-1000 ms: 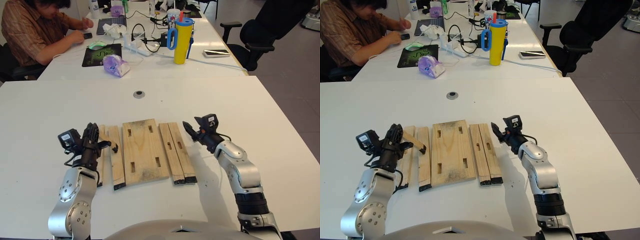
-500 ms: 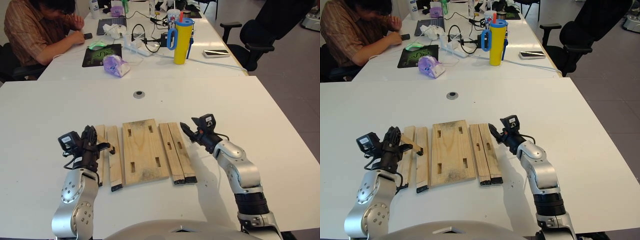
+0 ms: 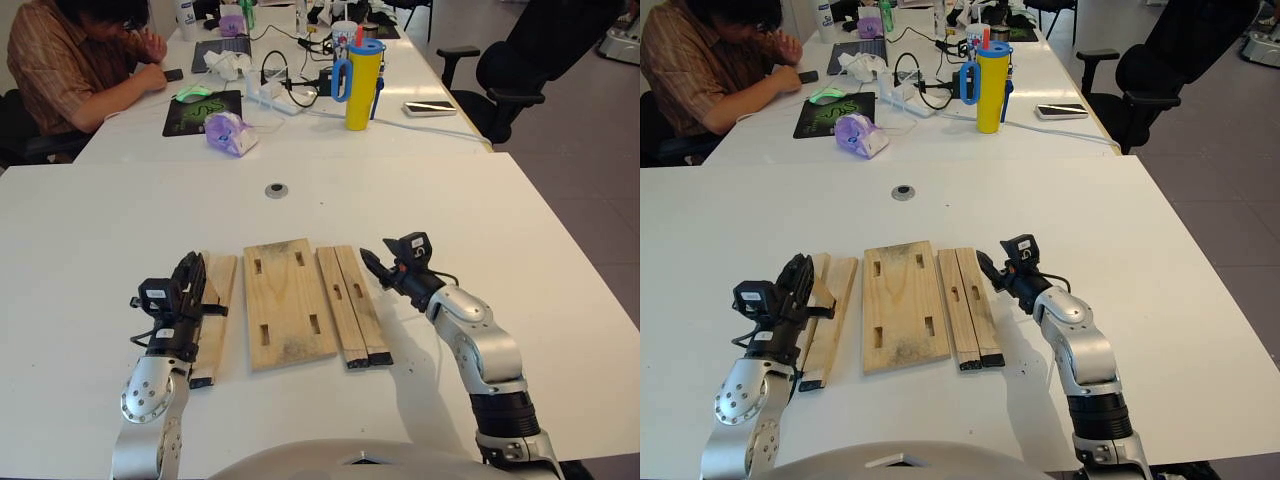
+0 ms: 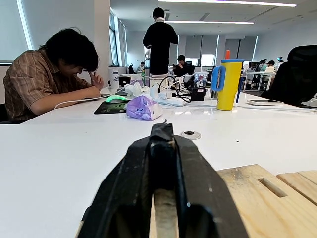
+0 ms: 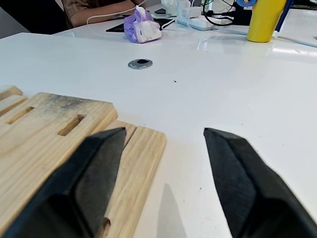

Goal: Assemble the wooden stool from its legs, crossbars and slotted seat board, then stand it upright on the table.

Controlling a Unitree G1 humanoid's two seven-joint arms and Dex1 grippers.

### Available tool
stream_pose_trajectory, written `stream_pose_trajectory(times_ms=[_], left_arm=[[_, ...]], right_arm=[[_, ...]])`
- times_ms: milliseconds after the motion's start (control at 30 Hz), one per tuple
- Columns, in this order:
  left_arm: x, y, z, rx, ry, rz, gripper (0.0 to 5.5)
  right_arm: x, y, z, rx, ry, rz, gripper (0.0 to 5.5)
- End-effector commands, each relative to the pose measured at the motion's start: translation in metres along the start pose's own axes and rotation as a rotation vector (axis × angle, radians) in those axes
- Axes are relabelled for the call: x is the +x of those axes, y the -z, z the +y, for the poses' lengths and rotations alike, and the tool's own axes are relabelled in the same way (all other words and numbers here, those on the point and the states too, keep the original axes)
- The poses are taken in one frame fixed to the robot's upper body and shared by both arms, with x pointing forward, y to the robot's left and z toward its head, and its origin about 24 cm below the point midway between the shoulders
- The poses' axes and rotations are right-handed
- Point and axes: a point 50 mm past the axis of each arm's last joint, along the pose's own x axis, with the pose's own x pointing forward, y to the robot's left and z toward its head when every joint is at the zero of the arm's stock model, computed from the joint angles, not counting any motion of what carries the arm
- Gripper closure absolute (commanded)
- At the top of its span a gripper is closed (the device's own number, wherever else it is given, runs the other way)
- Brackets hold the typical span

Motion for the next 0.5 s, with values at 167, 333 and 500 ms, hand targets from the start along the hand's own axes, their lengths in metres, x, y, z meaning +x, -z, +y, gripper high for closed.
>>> stream_pose_trajectory(times_ms=[167, 333, 500], left_arm=[[-0.047, 0.059, -0.001, -0.031, 0.004, 0.313, 5.08], [-0.035, 0.055, -0.003, -0.001, 0.023, 0.277, 5.08], [-0.019, 0.050, -0.001, 0.009, 0.034, 0.240, 5.08]], right_arm=[[0.008, -0.008, 0.000, -0.019, -0.017, -0.008, 2.59], [0.010, -0.009, 0.000, -0.024, -0.018, -0.012, 2.59], [0.014, -0.009, 0.000, -0.033, -0.010, -0.014, 2.59]])
